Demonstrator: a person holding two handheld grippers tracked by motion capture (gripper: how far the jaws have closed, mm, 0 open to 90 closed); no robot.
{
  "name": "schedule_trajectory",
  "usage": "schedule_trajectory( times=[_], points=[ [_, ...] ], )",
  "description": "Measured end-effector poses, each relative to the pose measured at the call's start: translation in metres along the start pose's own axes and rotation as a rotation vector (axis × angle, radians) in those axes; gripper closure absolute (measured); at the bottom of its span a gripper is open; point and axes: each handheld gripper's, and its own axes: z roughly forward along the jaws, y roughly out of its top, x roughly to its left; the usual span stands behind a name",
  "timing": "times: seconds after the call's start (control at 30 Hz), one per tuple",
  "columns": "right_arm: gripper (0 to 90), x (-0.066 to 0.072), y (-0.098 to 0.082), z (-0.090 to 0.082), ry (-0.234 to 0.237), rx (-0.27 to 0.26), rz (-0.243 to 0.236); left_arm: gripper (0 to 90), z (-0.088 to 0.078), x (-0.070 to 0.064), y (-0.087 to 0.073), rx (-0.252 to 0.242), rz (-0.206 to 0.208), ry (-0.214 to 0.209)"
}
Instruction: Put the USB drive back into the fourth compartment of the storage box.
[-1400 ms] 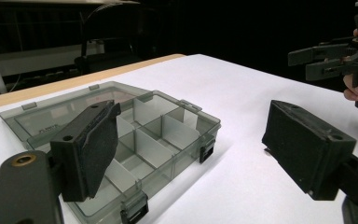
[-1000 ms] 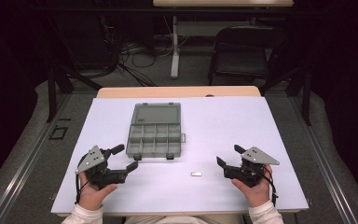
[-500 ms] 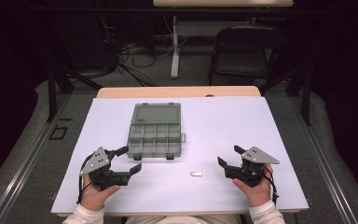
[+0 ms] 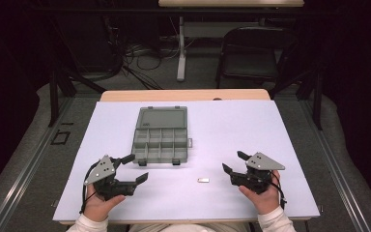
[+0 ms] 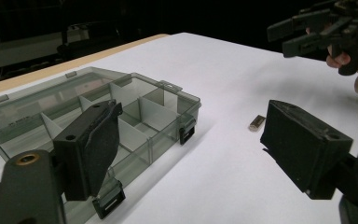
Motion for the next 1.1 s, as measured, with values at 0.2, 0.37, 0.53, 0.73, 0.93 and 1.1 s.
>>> schedule_trajectory(
  times=[0.2,0.37,0.53,0.73,0.93,1.1],
  points=[
    [36.4,0.002,0.002,0.005,0.022,0.005,-0.048,20.7,-0.005,-0.004,0.001,-0.013,0.022,0.007],
    [40.7,0.004,0.001,0.009,0.050,0.021,-0.062,22.9,-0.004,-0.004,-0.001,-0.006,0.023,0.005],
    [43.5,0.005,-0.001,0.011,0.066,0.037,-0.062,23.7,-0.002,-0.004,-0.002,0.001,0.021,0.001],
    [44.4,0.005,-0.002,0.012,0.067,0.041,-0.056,25.1,0.001,-0.004,-0.003,0.006,0.020,-0.004],
    [44.6,0.007,-0.002,0.016,0.094,0.052,-0.072,27.4,0.003,-0.006,-0.003,0.022,0.016,-0.003],
    [46.2,0.011,-0.001,0.021,0.112,0.095,-0.107,30.3,0.004,-0.009,-0.003,0.040,0.027,-0.009]
  ],
)
